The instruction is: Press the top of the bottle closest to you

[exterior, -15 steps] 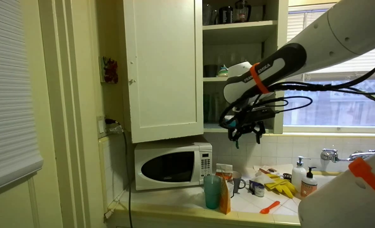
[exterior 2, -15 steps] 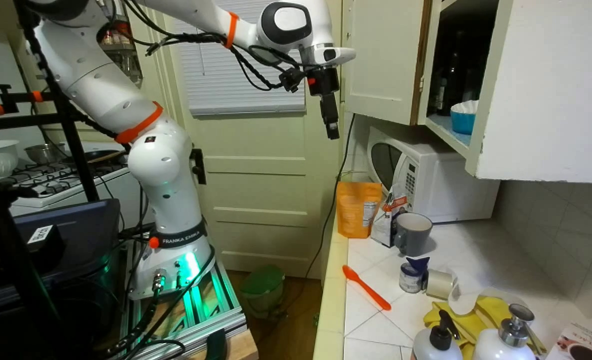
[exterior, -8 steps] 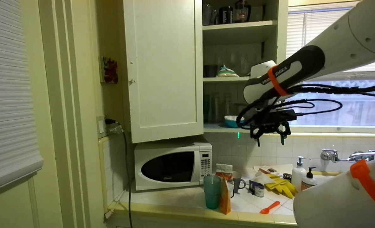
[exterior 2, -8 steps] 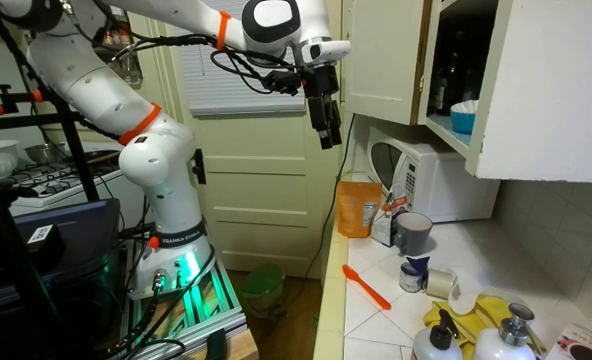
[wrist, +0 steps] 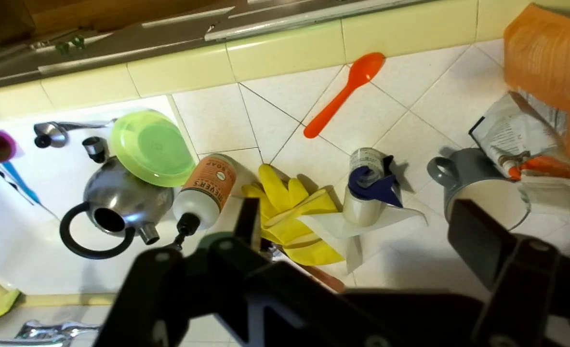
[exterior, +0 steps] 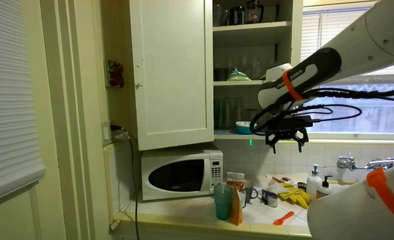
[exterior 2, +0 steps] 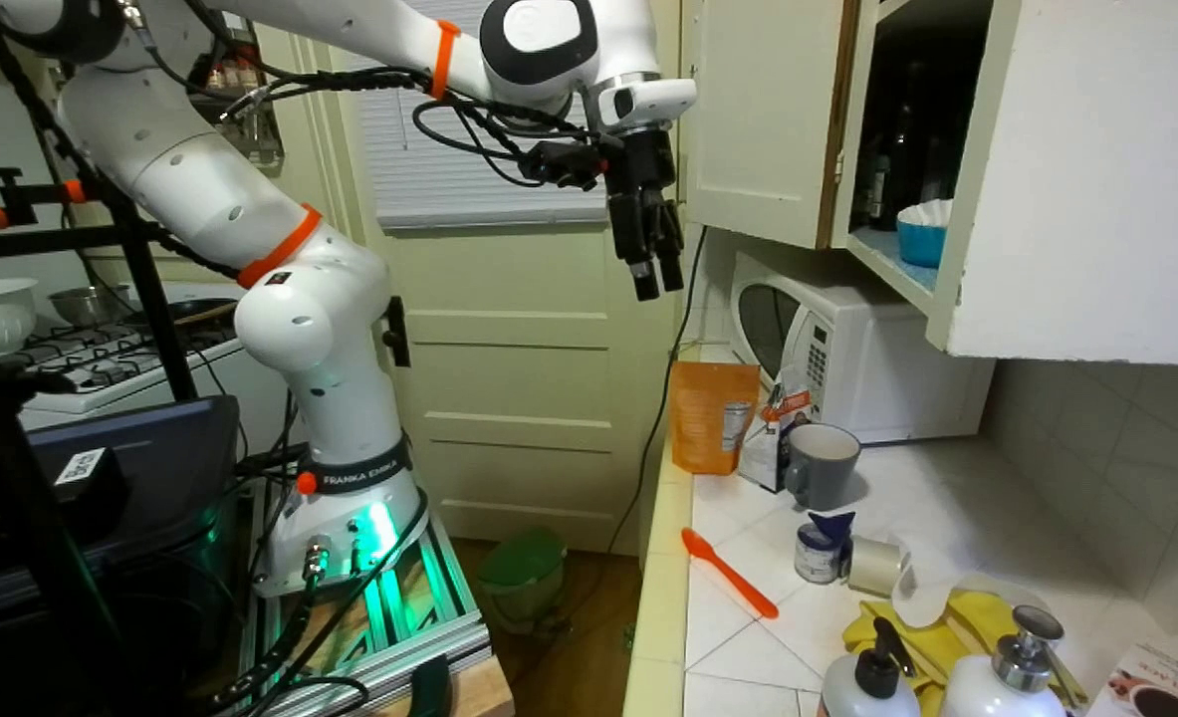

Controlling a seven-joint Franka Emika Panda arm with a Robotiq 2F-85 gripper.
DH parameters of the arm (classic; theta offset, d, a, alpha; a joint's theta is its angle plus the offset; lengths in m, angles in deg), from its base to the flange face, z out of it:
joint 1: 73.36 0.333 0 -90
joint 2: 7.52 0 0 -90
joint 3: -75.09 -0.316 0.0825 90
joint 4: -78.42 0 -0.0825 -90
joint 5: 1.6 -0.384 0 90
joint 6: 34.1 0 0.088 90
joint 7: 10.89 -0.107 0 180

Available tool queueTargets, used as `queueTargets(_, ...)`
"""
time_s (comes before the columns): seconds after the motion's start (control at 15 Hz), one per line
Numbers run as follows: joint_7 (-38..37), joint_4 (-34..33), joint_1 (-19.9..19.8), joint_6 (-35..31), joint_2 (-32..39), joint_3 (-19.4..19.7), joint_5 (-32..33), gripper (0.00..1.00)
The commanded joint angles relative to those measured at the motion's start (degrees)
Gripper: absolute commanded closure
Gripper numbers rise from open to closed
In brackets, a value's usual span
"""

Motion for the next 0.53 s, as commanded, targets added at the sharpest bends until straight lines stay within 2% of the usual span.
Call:
queueTargets(0.0,-4.5,-1.3,-4.1,-1.2,2.3,2.5,0.0,0.00)
queueTargets(0.47,-12.7,-2.3,-10.9,-10.0,6.6,8.1,-1.4,0.00)
